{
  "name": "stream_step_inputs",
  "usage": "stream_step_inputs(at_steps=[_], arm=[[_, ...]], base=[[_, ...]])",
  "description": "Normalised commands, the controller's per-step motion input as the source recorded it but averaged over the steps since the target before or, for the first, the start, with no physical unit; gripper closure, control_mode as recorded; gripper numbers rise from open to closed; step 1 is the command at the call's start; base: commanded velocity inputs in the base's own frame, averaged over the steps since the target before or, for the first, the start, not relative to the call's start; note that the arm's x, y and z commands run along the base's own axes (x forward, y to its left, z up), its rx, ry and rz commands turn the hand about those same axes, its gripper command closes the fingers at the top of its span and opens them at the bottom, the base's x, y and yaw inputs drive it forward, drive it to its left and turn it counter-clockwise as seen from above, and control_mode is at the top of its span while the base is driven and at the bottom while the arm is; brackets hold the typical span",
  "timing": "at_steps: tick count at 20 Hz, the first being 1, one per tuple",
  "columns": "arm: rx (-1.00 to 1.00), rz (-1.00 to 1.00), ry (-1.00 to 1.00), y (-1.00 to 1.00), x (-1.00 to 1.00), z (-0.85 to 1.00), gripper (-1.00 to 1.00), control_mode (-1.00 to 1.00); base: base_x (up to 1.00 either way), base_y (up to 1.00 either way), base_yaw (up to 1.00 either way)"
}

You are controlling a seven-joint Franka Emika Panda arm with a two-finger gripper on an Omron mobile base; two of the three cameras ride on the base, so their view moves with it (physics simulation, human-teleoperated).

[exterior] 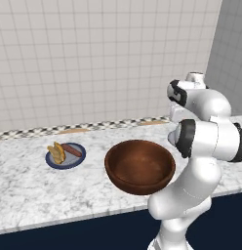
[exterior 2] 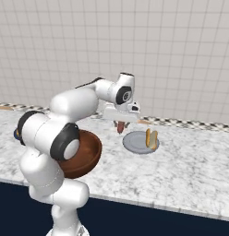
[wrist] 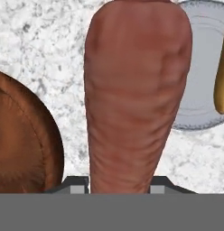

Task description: Place one bun and one sausage from the bowl on each plate.

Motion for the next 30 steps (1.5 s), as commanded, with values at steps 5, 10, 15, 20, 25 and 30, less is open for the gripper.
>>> stream_step_inputs(at_steps=[5, 10, 15, 20, 25, 30], arm=[[0.0, 0.11, 0.0, -0.21, 0.0, -0.99, 1.0, -1.0], [-0.02, 0.07, 0.01, -0.15, 0.22, -0.42, 1.0, -1.0], [-0.03, 0.05, 0.02, -0.03, 0.7, 0.04, 1.0, -1.0], [0.0, 0.01, 0.03, -0.34, 0.2, -0.15, 1.0, -1.0], [0.0, 0.0, 0.06, -0.36, 0.0, -0.18, 1.0, -1.0], [0.0, 0.0, 0.01, -0.06, 0.06, -0.06, 1.0, -1.0]], base=[[0.0, 0.0, 0.0], [0.0, 0.0, 0.0], [0.0, 0.0, 0.0], [0.0, 0.0, 0.0], [0.0, 0.0, 0.0], [0.0, 0.0, 0.0]])
